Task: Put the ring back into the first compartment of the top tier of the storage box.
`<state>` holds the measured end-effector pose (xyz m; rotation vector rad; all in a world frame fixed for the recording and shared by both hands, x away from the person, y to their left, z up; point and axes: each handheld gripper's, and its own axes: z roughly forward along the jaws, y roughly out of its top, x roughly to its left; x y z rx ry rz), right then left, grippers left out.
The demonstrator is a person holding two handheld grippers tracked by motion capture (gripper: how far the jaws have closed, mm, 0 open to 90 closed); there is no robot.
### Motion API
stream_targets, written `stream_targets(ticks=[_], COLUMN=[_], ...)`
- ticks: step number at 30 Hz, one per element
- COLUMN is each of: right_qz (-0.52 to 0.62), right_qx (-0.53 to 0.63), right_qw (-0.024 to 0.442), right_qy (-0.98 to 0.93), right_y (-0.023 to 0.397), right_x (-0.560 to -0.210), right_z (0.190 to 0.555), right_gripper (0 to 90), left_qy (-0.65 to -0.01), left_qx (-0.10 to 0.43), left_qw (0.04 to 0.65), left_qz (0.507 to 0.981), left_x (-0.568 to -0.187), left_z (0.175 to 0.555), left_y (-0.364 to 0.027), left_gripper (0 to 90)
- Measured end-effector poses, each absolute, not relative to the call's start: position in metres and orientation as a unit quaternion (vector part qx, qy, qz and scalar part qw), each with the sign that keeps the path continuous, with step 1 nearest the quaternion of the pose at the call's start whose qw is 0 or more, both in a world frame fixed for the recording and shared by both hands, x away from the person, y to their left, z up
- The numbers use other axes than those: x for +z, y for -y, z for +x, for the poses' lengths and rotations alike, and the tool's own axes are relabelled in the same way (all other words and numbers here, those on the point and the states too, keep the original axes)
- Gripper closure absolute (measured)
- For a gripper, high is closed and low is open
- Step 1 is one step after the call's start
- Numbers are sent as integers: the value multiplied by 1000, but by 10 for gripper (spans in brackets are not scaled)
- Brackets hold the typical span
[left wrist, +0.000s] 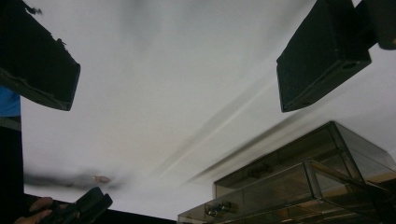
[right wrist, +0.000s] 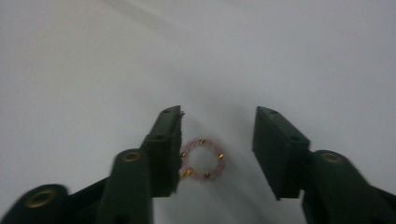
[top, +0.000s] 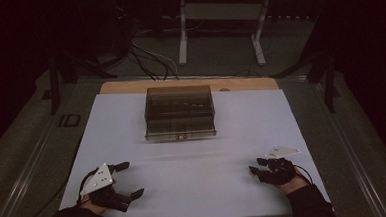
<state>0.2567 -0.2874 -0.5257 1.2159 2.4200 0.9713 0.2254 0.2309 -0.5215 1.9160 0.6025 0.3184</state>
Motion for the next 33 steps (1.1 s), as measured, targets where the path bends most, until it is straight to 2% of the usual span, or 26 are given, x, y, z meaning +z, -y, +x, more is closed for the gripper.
stream_targets(ticks=[4,7,20,24,33], right_qz=[419,420,426,430,431], right_qx=[313,308,293,290,291], right_qw=[132,131,120,119,118], right_qy=[-842,-844,-847,-847,-846], right_y=[284,284,283,283,283], right_x=[-529,-530,-535,-535,-535], right_z=[257,258,261,262,262], right_gripper=[673,718,804,863,879], left_qy=[-253,-252,-255,-255,-255], left_qx=[132,131,129,130,129], left_qw=[527,526,529,529,528], left_qz=[801,801,799,799,800], left_x=[-521,-522,-522,-522,-522], left_z=[225,226,226,226,226], left_y=[-231,-231,-232,-232,-232], left_gripper=[11,11,11,11,11])
